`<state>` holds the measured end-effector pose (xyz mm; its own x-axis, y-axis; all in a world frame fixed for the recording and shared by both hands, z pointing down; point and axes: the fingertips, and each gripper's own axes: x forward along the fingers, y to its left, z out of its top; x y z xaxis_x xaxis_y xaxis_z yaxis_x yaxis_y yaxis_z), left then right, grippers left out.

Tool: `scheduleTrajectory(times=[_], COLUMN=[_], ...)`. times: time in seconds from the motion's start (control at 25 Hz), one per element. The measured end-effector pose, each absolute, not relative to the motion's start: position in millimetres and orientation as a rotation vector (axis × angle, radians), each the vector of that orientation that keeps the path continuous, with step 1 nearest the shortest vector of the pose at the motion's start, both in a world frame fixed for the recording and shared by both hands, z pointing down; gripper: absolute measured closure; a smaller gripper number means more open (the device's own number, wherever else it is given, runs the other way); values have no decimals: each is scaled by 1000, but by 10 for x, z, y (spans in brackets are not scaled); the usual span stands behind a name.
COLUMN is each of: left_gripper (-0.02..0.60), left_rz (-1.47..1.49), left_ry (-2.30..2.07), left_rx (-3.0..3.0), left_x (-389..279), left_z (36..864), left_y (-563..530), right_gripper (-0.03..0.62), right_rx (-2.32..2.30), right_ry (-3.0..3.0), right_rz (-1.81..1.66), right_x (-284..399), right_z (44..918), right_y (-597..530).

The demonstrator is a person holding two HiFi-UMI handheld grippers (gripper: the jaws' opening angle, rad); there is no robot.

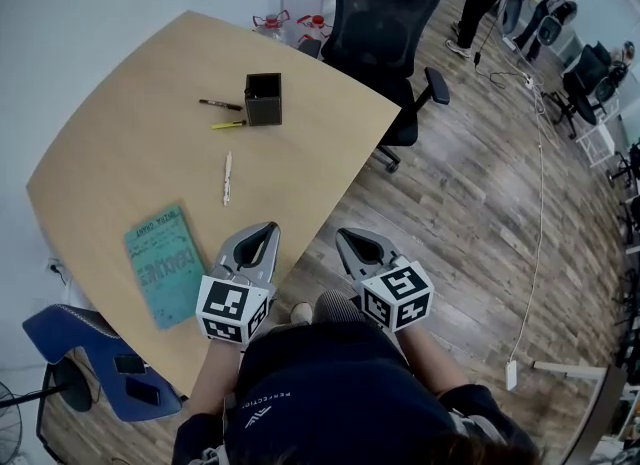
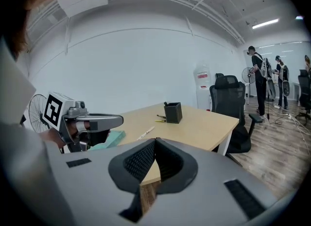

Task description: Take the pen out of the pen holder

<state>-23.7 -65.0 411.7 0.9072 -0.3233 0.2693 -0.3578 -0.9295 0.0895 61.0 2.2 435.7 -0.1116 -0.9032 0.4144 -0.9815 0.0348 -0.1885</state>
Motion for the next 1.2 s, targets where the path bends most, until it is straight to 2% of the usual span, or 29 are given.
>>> scheduleTrajectory(times=[0.36, 0.44, 0.52, 0.84, 1.2], left_gripper=[569, 550, 490, 446, 433], left_rz=[329, 326, 329, 385, 411], left_ry=[-689, -717, -750, -918, -1136], left_rx=[2931, 2923, 2909, 2820, 2717], left_x=[-92, -12, 72, 475, 716], left_z=[4033, 4042, 4054, 4158, 4240], left_y=[-1149, -1266, -1407, -1957, -2561], right_gripper=[592, 592, 592, 592, 592], right_rx=[1875, 1844, 1814, 1641, 1441], right_ry=[-2207, -2228, -2248, -2336, -2416], right_rz=[617, 617, 625, 635, 629], right_x=[801, 887, 986, 1414, 1669], right_z=[4329, 4362, 4391, 4385, 4435], right_y=[-497, -643, -810, -1431, -1977])
